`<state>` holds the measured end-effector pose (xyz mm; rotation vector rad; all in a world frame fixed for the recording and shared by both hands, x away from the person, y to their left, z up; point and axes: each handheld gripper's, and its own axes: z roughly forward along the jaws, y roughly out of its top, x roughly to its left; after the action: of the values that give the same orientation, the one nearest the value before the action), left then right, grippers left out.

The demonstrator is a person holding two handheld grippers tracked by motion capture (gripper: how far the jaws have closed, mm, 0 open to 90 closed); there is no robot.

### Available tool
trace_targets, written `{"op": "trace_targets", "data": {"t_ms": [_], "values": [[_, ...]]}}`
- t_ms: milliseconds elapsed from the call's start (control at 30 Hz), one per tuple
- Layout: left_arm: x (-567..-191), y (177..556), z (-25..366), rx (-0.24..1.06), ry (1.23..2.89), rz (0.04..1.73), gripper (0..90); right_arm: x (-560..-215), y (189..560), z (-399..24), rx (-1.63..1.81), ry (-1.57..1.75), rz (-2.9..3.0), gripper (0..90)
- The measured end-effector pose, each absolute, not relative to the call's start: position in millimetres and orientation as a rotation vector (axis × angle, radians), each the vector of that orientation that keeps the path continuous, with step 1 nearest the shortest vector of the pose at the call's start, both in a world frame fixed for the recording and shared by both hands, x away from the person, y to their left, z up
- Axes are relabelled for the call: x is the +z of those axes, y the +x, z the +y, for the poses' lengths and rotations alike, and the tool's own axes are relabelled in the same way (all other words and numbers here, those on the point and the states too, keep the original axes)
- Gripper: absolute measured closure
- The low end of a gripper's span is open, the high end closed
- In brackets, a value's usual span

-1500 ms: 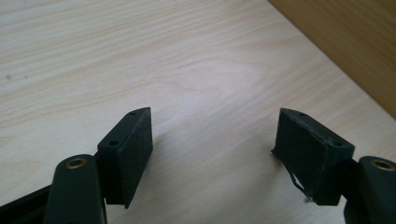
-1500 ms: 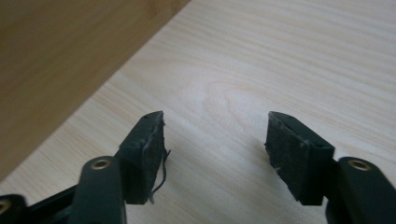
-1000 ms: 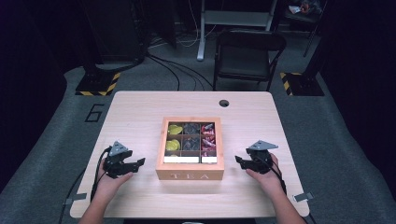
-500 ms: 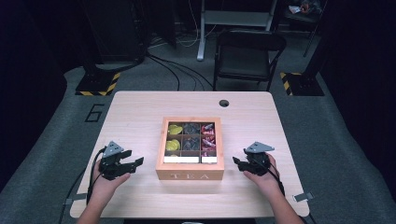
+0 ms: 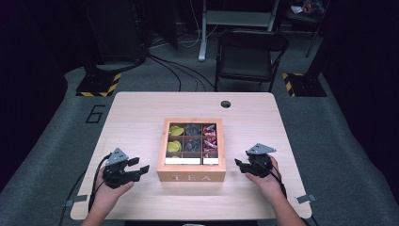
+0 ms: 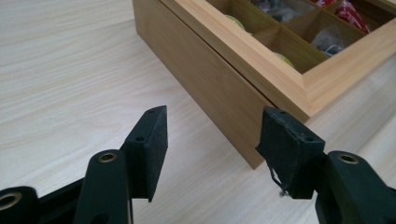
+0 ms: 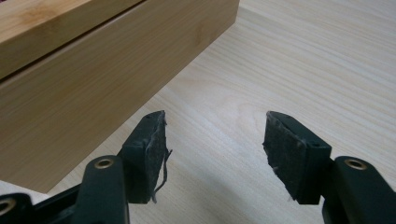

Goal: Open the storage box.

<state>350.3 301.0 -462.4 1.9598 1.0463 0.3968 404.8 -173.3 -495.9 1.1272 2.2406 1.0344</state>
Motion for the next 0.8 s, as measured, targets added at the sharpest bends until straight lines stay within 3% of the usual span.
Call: {"op": "trace_targets", "data": {"t_ms": [800], "values": [[-471.6,335.4,280.7,0.336,1.995,0.939,44.9,-497.3,405.8,-177.4,1.047,1.147,2.225,38.3]]}}
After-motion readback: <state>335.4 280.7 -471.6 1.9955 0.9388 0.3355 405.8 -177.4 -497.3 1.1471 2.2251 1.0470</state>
